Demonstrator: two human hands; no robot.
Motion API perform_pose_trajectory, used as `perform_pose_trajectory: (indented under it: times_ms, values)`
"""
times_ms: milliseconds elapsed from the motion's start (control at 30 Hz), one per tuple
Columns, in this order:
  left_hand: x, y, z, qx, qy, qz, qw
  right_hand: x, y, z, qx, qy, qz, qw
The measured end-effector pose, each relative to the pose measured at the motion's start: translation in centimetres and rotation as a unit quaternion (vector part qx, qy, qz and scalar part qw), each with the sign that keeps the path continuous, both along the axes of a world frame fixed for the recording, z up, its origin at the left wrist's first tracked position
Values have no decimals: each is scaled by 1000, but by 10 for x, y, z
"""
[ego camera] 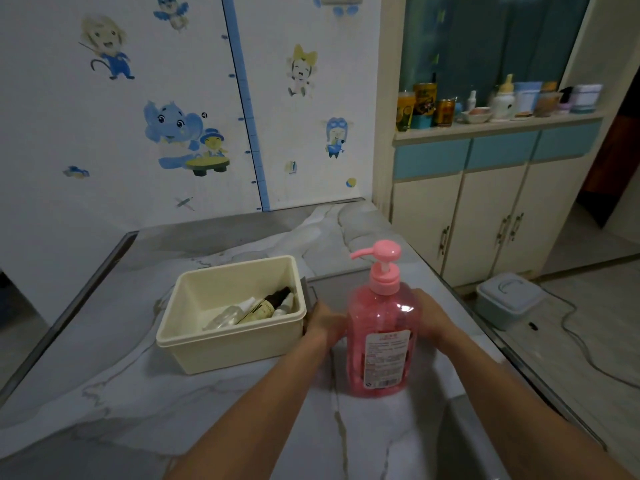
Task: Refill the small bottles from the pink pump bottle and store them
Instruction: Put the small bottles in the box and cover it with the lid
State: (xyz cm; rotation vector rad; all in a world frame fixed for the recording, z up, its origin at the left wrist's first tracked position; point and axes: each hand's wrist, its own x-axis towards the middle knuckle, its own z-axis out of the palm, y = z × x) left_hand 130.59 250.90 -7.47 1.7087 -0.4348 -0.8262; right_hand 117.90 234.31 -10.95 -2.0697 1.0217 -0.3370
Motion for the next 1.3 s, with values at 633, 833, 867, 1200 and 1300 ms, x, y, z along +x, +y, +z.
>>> perform_pose_trajectory:
  times_ms: [633, 833, 867, 1200, 1300]
  values:
    - [-18, 19, 64, -48, 134, 21, 990, -54, 43, 123, -27, -105, -188, 976]
    - [-10, 25, 98, -52, 18, -10, 998, -60, 43, 160, -44, -72, -182, 980]
    - [-7, 25, 105, -48, -7, -16, 999, -59, 44, 167, -55, -64, -174, 981]
    - [35, 60, 178, -19, -129, -11, 991, -34, 72, 245, -88, -98, -95, 987]
    - [46, 80, 196, -19, -138, -4, 990, -25, 88, 265, -108, -96, -62, 988]
